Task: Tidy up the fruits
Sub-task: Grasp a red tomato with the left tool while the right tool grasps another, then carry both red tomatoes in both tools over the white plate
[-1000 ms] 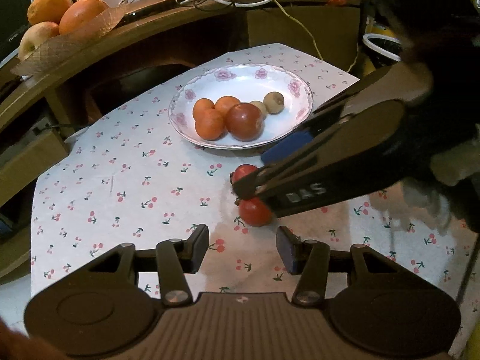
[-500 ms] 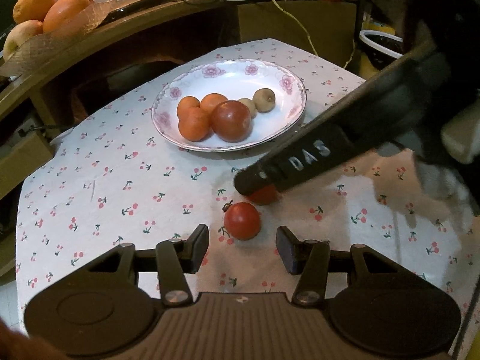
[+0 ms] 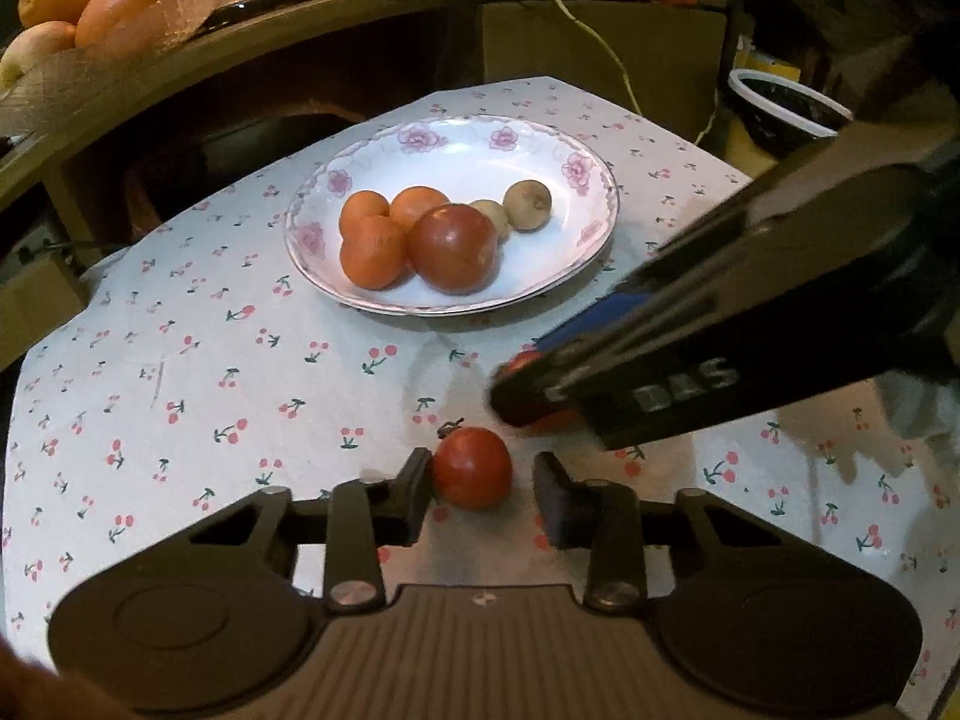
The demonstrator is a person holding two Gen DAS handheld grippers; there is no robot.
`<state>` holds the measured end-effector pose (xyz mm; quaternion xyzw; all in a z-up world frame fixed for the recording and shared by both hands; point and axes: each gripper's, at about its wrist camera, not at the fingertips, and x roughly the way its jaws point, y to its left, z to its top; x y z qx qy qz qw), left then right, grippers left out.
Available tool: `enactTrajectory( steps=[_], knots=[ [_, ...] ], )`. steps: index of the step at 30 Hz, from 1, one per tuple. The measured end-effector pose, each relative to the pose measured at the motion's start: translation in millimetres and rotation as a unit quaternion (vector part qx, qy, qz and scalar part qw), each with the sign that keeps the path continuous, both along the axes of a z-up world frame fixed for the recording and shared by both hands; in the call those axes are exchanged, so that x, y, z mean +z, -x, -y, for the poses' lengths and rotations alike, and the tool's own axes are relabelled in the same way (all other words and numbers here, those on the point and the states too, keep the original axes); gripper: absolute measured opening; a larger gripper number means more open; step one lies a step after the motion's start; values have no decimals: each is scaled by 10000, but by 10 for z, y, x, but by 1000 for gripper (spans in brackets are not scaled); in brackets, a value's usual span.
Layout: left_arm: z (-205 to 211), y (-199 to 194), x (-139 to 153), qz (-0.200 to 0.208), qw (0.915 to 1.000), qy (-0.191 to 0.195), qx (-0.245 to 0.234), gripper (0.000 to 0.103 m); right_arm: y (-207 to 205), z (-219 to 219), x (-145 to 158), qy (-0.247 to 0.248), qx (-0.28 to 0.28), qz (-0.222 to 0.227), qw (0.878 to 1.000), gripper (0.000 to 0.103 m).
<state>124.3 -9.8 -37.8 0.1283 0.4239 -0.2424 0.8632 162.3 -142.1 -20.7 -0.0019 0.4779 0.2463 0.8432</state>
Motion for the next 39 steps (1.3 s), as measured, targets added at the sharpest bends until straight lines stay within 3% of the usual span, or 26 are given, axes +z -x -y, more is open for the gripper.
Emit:
enactTrajectory(
  steps=[7, 14, 17, 27, 39],
  knots=[
    [-27, 27, 32, 4, 10000, 56, 31, 34, 161, 176, 49, 269, -12, 99, 9996, 26],
    [15, -17, -16, 79, 9999, -63, 64, 38, 164, 132, 21, 432, 135, 208, 9988, 28],
    [-2, -24, -27, 69, 9999, -19, 93, 38, 135, 141, -31, 446, 93, 125, 9989, 33],
    [76, 0, 3, 39, 9999, -117, 74, 33, 203, 150, -17, 535, 124, 220, 9982, 27],
    [301, -47, 278, 501, 9987, -69, 45, 33, 230, 330, 240, 329, -157, 528, 9979, 27]
  ],
)
